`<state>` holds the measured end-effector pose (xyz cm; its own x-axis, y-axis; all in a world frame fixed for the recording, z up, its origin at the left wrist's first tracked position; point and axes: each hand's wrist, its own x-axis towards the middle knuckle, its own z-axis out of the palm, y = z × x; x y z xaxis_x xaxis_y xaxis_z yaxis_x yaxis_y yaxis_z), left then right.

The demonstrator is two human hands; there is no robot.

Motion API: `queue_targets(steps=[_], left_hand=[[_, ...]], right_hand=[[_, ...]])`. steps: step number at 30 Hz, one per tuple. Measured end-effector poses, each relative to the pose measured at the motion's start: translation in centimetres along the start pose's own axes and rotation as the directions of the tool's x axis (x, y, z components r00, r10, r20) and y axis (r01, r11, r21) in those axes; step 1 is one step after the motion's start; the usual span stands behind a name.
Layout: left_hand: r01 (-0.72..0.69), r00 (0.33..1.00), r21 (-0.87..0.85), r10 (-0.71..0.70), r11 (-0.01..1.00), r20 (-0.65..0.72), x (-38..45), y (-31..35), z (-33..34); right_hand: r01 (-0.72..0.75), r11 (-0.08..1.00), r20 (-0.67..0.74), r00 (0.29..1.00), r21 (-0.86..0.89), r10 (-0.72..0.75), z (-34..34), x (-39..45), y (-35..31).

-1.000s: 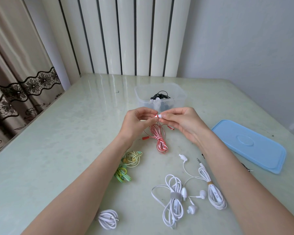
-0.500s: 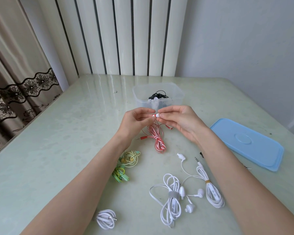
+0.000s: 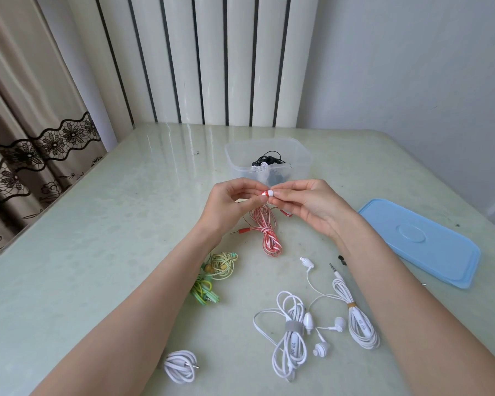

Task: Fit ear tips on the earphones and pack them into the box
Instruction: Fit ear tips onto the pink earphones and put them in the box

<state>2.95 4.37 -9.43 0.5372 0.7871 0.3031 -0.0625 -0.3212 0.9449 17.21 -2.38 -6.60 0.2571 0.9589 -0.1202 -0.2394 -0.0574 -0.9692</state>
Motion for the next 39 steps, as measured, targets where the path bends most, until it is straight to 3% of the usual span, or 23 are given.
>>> queue_targets(steps=[5,17,25,32,39], left_hand=[[0.1,0.995,-0.146,-0.102,0.984,-0.011,-0.08,-0.39,-0.21],[0.1,0.993,-0.048,-0.103,0.994,-0.062,0.33,-0.65,0.13],[0.037,0.998,0.007,-0.036,0.999,-0.059,0.27,-0.48,0.01],[-0.045,0.999,0.038,0.045,0.998,-0.001,0.03,-0.17,-0.05],[0.098,0.995,-0.104,-0.1,0.99,-0.012,0.06,-0.69,0.2]], right_hand=[[0.015,1.0,0.04,0.999,-0.024,-0.014,0.17,0.05,-0.04],[0.172,0.888,-0.002,0.982,-0.427,-0.191,0.42,0.48,-0.06],[0.106,0.981,0.02,0.994,-0.16,-0.104,-0.04,0.28,-0.05],[0.015,0.999,0.012,1.0,-0.048,-0.014,-0.17,-0.01,-0.04],[0.086,0.988,0.022,0.996,-0.126,-0.084,-0.33,0.06,0.03]])
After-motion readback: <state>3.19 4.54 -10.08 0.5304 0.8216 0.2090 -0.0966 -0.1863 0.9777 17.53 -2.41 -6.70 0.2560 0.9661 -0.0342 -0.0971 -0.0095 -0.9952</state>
